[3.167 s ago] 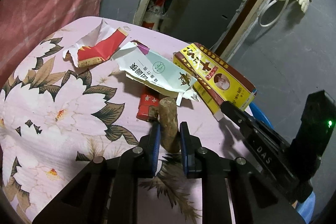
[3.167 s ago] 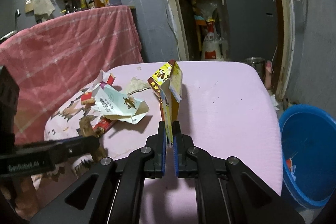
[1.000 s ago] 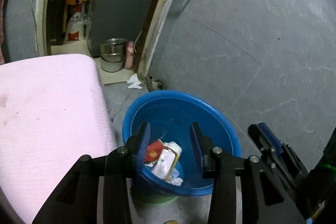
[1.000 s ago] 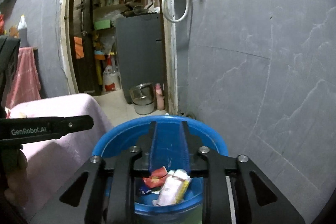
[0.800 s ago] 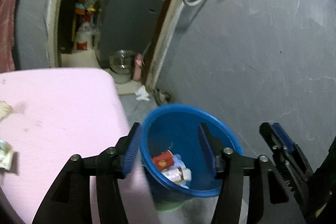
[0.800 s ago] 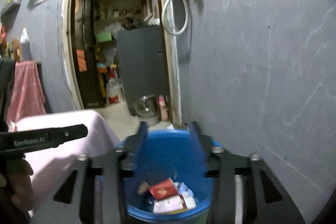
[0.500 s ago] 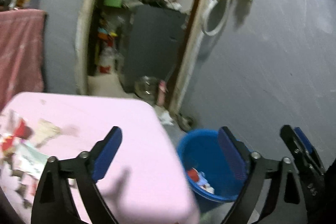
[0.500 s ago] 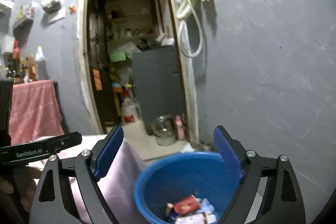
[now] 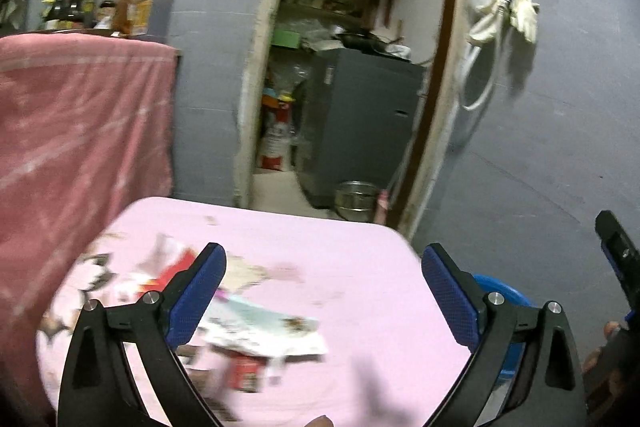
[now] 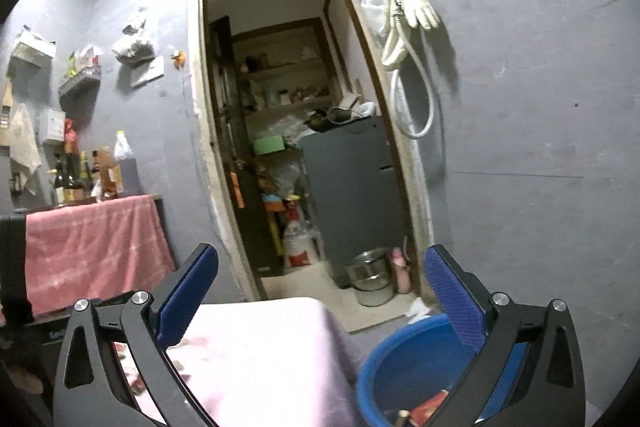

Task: Collect trash
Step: 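Move both tools back over the table toward the remaining wrappers, then grasp the red-white wrapper with the left tool while the right tool grasps the white packet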

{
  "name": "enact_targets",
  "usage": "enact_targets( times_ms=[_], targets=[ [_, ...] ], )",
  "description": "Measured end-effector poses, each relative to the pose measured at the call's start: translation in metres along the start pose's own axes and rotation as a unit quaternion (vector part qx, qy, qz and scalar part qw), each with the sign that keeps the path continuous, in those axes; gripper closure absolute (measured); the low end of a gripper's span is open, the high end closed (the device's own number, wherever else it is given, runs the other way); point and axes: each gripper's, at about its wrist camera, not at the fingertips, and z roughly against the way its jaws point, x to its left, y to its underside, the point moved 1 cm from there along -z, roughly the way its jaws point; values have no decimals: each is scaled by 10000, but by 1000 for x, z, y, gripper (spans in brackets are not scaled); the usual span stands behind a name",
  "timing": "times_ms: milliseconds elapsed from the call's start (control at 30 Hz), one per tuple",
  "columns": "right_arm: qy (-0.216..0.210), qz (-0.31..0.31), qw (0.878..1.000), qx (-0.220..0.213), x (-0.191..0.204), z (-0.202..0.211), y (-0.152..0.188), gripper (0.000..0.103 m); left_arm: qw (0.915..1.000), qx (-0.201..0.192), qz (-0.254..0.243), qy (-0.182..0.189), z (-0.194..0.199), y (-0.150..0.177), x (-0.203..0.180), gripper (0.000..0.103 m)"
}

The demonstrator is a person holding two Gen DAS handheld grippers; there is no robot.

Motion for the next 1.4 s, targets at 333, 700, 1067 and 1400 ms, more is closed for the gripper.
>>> enact_targets(
  times_ms=[333,700,1067,1400],
  targets=[
    [-570,152,9975,397,55,-22,15,0,9965,78,217,-801,17,6,86,7],
    [-1254,448,9770,1663,111,-75,56,0,9931,771,512,-723,-2,33,141,7],
    [-1719,556,9309,3175,134,-127,101,2,9879,1303,753,-382,-30,35,161,30],
    [-2065,836,8942,3882,154,-146,132,33,9800,1752,944,-50,-46,37,163,64]
  ],
)
